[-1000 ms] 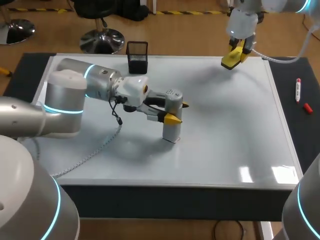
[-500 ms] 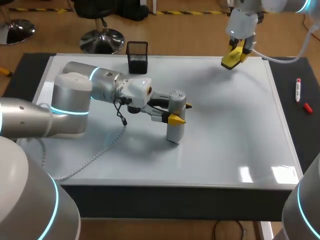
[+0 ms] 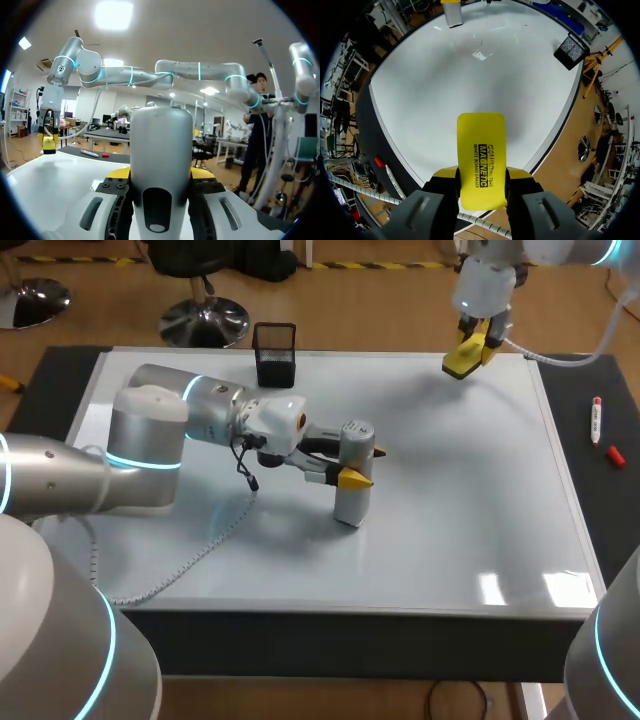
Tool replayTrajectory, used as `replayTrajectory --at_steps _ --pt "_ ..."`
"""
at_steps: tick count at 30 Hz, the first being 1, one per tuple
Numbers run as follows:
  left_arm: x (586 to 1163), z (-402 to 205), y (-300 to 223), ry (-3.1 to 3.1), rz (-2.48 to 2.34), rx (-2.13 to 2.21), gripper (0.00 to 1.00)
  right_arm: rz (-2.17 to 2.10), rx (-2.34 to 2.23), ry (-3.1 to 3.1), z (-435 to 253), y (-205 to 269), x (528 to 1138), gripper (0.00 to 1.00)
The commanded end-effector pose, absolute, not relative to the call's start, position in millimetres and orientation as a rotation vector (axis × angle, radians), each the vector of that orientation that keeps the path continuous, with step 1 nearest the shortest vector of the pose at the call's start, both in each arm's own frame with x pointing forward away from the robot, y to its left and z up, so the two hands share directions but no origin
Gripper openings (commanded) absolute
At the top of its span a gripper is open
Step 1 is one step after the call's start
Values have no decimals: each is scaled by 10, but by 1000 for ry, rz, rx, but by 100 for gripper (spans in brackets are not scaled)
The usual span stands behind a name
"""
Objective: Pick up the inspection probe, press it on each red-marked spot on the whiteboard one by one, put down the probe, pick up the eraser, and wipe off all the red marks.
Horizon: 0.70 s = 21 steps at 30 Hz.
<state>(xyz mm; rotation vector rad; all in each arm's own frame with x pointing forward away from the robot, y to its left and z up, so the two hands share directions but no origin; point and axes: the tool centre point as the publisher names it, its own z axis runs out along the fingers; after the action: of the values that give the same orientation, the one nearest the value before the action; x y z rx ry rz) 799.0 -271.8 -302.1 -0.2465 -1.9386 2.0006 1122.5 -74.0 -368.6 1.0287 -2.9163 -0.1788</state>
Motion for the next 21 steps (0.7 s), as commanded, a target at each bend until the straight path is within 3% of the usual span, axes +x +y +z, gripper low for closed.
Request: replayTrajectory --at_steps 1,21 --pt "7997 -3075 -2713 -1936 2003 -246 0 -174 1031 -2914 -3674 -742 11226 0" --pt "8064 -2921 -2582 -1944 2038 -244 0 -174 1031 -2914 -3674 -742 11226 0"
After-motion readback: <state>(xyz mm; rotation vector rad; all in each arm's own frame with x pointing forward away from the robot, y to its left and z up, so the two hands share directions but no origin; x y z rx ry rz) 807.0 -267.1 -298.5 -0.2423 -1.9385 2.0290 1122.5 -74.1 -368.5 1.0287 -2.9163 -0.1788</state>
